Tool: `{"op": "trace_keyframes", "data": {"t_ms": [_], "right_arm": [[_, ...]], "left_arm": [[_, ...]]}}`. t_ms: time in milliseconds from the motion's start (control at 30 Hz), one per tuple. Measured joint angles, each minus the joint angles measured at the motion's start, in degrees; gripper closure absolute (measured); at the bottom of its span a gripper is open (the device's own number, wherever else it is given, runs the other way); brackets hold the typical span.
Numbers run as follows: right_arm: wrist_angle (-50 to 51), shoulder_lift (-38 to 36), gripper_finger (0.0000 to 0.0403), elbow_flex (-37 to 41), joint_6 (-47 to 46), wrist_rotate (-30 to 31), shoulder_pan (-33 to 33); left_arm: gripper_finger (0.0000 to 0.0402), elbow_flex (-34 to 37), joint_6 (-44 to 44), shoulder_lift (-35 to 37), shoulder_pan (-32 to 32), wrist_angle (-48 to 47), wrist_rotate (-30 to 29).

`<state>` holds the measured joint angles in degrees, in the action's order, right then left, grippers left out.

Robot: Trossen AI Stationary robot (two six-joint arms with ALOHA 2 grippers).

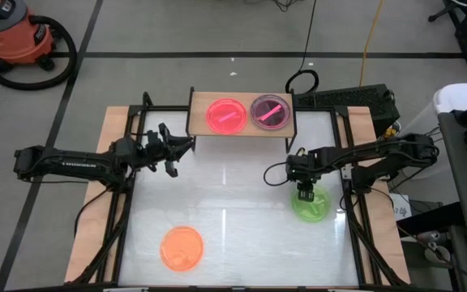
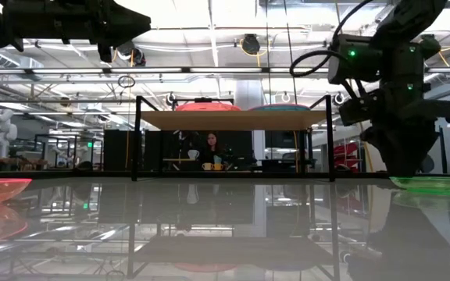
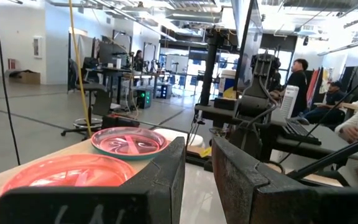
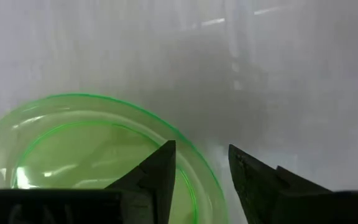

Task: Place and stack plates onto a shelf
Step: Stack the green plate on the pink plate on the shelf

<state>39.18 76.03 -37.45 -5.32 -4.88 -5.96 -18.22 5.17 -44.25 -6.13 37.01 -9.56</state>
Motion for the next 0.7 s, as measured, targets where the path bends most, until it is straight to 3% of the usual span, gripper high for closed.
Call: {"op": "trace_keyframes", "data": {"t_ms": [300,567,700], "right_arm": [[-0.42,0.00,0.0285,0.81,1.09,0.20,0.00],[-0.46,-0.02,0.0383,0.81,2.46,0.16,0.00],[-0.39,-0.14,0.0396,0.06,2.80,0.17,0.02]], "left_arm": [[0.0316,0.00,0.02,0.02,0.01,-0.01,0.00],[0.0316,0.00,0.04,0.00,0.01,0.00,-0.02],[0.0316,0.00,0.04,0.00,0.02,-0.02,-0.02]]}}
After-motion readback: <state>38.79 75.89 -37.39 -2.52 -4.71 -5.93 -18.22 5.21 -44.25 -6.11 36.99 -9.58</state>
